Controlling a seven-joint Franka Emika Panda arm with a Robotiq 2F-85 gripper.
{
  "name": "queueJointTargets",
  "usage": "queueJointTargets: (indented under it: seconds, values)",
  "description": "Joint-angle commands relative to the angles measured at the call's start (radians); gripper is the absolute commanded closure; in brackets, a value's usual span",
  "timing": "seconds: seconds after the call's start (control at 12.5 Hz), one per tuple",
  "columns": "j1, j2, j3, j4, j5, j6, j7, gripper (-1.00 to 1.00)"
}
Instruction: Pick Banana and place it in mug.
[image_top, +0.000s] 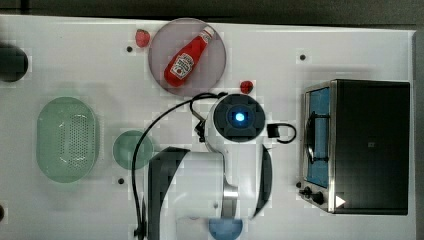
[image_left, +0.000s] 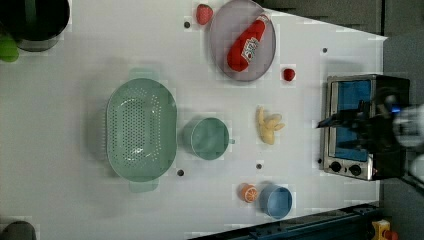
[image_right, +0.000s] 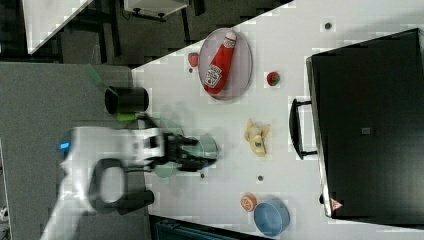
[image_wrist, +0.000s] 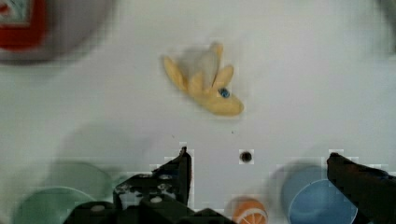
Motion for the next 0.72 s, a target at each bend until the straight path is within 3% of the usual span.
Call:
queueJointTargets:
  seconds: [0.08, 0.72]
  values:
    - [-0.009, 0.018, -0.009, -0.020, -0.018, 0.116, -0.149, -1.00]
    - [-0.006, 0.305, -0.001, -0.087, -0.018, 0.472, -0.246, -1.00]
